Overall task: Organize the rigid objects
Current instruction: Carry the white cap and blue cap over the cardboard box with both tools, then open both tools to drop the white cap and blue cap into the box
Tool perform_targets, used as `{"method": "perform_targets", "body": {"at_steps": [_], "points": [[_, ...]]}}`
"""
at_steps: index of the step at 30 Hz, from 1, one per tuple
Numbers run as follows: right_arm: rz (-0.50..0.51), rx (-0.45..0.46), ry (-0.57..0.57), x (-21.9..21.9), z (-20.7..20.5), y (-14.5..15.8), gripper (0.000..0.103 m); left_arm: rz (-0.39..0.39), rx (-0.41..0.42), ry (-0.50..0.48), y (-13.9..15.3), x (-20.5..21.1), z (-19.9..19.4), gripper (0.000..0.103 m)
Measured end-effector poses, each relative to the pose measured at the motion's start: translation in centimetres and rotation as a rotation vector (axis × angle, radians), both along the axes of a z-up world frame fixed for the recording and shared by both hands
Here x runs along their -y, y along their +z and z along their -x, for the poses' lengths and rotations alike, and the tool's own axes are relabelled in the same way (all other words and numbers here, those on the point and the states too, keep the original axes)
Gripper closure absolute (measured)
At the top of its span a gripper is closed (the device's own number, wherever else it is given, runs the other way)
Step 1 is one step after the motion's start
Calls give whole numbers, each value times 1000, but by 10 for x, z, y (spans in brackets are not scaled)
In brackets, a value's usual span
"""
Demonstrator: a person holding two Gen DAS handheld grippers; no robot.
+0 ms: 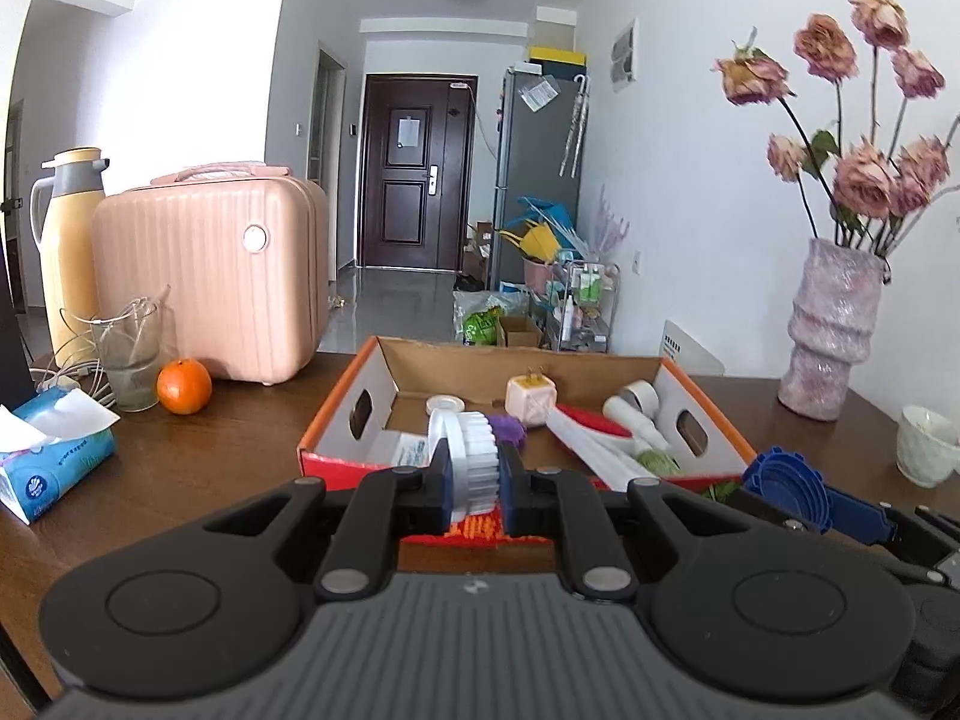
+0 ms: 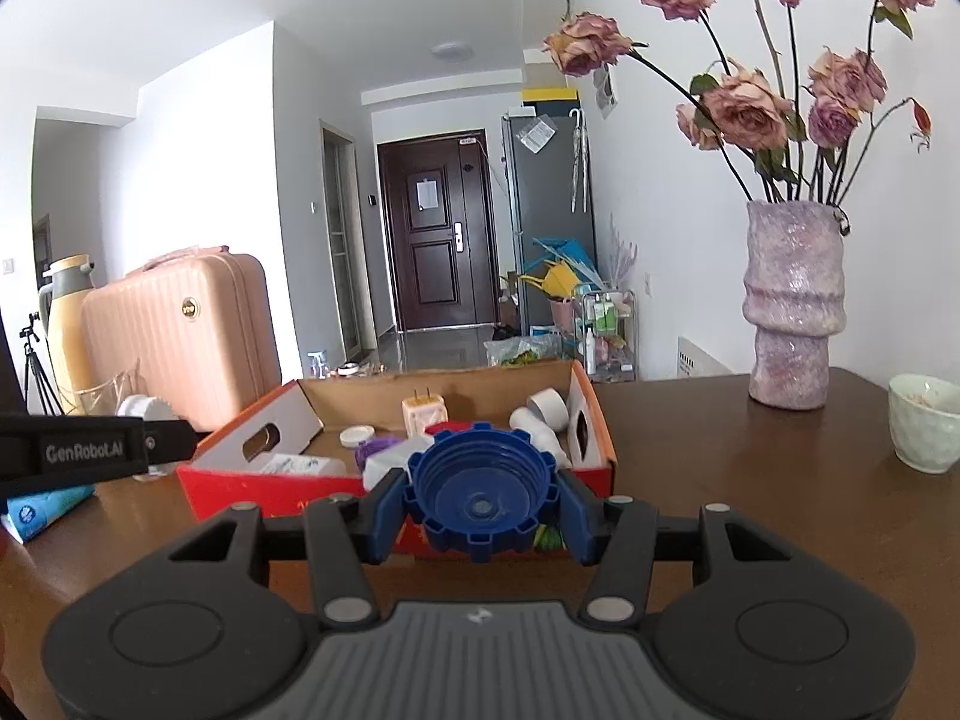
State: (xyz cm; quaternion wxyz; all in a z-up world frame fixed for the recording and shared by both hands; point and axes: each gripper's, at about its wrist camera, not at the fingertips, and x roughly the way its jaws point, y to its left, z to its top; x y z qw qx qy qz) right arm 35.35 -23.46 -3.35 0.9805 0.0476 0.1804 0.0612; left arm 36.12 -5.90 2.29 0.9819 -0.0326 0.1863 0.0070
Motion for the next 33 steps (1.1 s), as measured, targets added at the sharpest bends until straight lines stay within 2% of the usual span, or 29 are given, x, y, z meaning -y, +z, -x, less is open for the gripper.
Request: {"method": "perform_targets", "body": {"at_steps": [11, 33], "points": [[-13, 14, -15, -6, -38, 6, 51, 36, 14, 38, 7, -12, -38, 88], [-61, -10, -19, -6, -114, -3, 51, 7, 14, 47, -2, -8, -109, 88]]}}
